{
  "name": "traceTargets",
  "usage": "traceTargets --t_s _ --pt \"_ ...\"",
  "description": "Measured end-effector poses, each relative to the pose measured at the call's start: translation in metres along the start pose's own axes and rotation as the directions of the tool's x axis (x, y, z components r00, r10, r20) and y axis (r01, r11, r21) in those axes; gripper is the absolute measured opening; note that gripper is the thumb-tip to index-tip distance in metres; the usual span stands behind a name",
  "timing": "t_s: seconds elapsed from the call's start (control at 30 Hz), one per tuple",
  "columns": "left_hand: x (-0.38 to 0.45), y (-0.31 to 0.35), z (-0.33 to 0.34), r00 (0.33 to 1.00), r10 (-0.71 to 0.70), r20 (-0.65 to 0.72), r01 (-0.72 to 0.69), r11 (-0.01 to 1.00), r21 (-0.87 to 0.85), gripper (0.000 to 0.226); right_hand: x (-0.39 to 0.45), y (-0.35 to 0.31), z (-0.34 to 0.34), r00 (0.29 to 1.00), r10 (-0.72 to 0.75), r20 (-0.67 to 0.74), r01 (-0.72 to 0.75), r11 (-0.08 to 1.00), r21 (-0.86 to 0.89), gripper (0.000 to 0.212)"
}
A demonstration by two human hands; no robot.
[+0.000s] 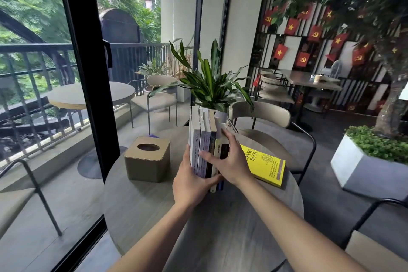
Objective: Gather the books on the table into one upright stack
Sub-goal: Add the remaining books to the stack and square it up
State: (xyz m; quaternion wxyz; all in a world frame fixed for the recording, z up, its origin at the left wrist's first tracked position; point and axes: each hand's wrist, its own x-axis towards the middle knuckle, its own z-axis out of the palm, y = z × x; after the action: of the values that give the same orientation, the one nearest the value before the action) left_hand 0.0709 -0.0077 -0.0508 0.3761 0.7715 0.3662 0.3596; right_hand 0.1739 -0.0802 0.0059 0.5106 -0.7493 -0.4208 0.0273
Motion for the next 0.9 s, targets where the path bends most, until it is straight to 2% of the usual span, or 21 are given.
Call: traceTargets --t_s 0.17,0.37,0.47,0.53,0.57,0.63,0.7,0.77,0.83,0.9 --pt "0.006 -0.001 0.006 0.998 -0.046 -0.034 0.048 0.998 0.047 0.111 -0.001 -0.001 0.005 0.998 -0.012 -0.06 0.008 0.997 -0.073 0.1" --pt "0.008 -0.002 0.005 0.999 -0.04 -0.018 0.041 0.998 0.042 0.112 0.0 0.003 0.003 0.999 -0.028 -0.033 0.025 0.996 -0.087 0.097" --pt "0.007 -0.002 0.003 0.999 -0.035 -0.011 0.035 0.999 0.02 0.118 -0.001 0.005 -0.005 1.0 -0.01 0.022 0.009 1.0 0.021 0.079" --pt "0.007 -0.002 0.002 1.0 -0.028 -0.01 0.028 1.0 0.012 0.119 0.0 0.011 -0.012 1.0 0.016 -0.023 -0.015 1.0 0.024 0.065" --pt "0.007 -0.002 0.001 1.0 -0.027 -0.009 0.027 1.0 0.014 0.119 0.002 0.017 -0.017 0.997 0.024 -0.067 -0.025 0.999 -0.021 0.061" --pt "0.007 -0.002 0.001 1.0 -0.022 -0.004 0.022 1.0 0.014 0.12 0.009 0.035 -0.028 0.992 0.044 -0.118 -0.071 0.969 -0.238 0.06" --pt "0.006 -0.002 0.0 1.0 -0.018 -0.002 0.018 1.0 0.011 0.118 0.016 0.055 -0.04 0.988 0.146 -0.054 -0.153 0.846 -0.511 0.069" --pt "0.006 -0.002 0.0 1.0 -0.015 -0.002 0.015 1.0 0.005 0.116 0.017 0.071 -0.048 0.949 0.313 0.042 -0.198 0.692 -0.695 0.081" --pt "0.007 -0.002 0.0 1.0 -0.014 -0.001 0.014 1.0 0.005 0.116 0.016 0.083 -0.051 0.908 0.41 0.085 -0.189 0.581 -0.792 0.087" --pt "0.007 -0.003 0.001 1.0 -0.009 -0.004 0.009 1.0 0.006 0.115 0.017 0.09 -0.051 0.879 0.466 0.106 -0.178 0.524 -0.833 0.088"
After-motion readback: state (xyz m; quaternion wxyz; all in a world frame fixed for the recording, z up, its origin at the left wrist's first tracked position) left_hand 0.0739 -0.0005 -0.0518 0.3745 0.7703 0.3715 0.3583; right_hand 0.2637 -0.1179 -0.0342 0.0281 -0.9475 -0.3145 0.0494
